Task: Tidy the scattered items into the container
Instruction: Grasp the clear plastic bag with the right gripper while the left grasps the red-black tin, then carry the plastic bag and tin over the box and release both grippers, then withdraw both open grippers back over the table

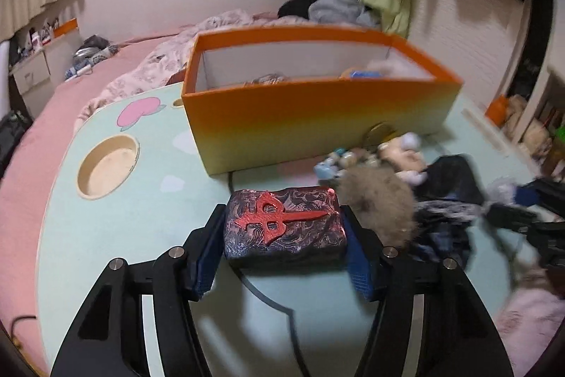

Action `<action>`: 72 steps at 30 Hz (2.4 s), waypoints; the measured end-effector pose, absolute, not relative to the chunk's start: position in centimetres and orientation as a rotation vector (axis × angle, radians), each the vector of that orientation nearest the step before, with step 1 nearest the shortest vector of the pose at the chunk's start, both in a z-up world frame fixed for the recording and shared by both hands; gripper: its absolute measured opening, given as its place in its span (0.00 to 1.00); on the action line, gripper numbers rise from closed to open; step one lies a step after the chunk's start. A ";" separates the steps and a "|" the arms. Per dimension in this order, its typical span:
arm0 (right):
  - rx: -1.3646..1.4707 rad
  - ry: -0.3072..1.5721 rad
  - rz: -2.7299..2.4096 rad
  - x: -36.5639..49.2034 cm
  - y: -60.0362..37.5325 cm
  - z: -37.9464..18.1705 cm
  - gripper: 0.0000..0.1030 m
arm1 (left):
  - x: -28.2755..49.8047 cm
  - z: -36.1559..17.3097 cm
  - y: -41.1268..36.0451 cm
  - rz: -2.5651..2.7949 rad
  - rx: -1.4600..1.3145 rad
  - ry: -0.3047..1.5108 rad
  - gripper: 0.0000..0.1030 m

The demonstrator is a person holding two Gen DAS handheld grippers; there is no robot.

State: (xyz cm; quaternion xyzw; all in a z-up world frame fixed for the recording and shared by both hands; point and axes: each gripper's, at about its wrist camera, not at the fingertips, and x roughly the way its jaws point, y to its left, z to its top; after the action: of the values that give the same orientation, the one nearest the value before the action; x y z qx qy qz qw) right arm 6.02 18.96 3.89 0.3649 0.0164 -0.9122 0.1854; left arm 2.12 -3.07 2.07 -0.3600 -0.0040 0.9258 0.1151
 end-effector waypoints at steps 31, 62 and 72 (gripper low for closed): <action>0.914 0.049 -2.521 5.1 17.6 7.5 0.33 | 6.0 6.6 -1.1 2.660 -0.893 -0.015 0.60; 0.891 -0.048 -2.659 -9.0 17.0 11.7 0.69 | -9.5 10.0 -4.1 2.711 -0.977 -0.120 0.66; 0.973 0.039 -2.579 2.1 18.5 8.1 0.73 | 2.2 6.3 -2.9 2.636 -1.097 0.063 0.77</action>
State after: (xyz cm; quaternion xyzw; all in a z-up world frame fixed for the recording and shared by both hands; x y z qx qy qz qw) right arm 2.09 18.52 8.07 0.3466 0.0140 -0.9183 0.1910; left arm 2.22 -2.94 6.30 -0.3802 0.0217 0.9136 0.1423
